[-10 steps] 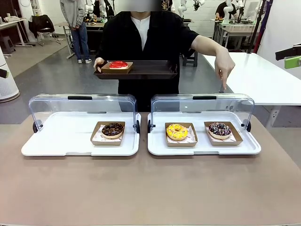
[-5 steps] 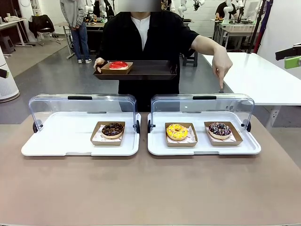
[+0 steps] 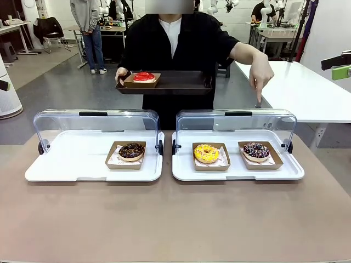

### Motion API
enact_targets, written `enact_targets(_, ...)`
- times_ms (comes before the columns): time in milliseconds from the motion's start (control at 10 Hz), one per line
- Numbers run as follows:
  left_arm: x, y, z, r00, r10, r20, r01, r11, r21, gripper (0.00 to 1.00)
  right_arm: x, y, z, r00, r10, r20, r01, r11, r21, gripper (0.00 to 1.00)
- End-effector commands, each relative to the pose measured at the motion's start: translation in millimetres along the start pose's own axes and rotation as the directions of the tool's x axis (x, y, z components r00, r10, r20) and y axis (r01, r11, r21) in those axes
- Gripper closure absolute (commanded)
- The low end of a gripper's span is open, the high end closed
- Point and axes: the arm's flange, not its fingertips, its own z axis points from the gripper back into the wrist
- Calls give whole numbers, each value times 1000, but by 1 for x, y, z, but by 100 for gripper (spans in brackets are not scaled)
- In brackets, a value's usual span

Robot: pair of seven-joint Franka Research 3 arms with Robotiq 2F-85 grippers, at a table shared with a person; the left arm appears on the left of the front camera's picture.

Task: Provide the desired donut to the person.
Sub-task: Pick up and lift the Paper togo box containing the Donut pointed at by the person.

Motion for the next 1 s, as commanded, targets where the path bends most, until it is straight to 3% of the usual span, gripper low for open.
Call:
enact_targets(0, 0, -1, 1, 1000, -1, 1, 1, 1000, 2, 2, 2, -2, -2, 1000, 8, 25, -9, 1000, 8, 0)
enact_targets(200, 0, -1, 1, 1000, -1, 1, 1, 1000, 2, 2, 0, 0, 0, 1000, 0, 0, 0, 1000, 0, 0)
enact_targets(300, 0, -1, 1, 1000, -1, 1, 1, 1000, 2, 2, 24, -4, -5, 997, -78, -26, 78, 997, -11, 0)
enact_targets(400, 0, -1, 1, 1000, -1, 1, 1, 1000, 2, 2, 46, -11, -17, 975, -175, -138, 177, 984, 2, 0)
enact_targets(500, 0, -1, 1, 1000, -1, 1, 1, 1000, 2, 2, 69, -20, -31, 937, -289, -196, 279, 957, -77, 0)
enact_targets(700, 0, -1, 1, 1000, -1, 1, 1, 1000, 2, 2, 103, -28, -54, 800, -445, -402, 417, 894, -162, 0)
enact_targets(900, 0, -1, 1, 1000, -1, 1, 1, 1000, 2, 2, 120, -49, -80, 649, -563, -511, 447, 826, -343, 0)
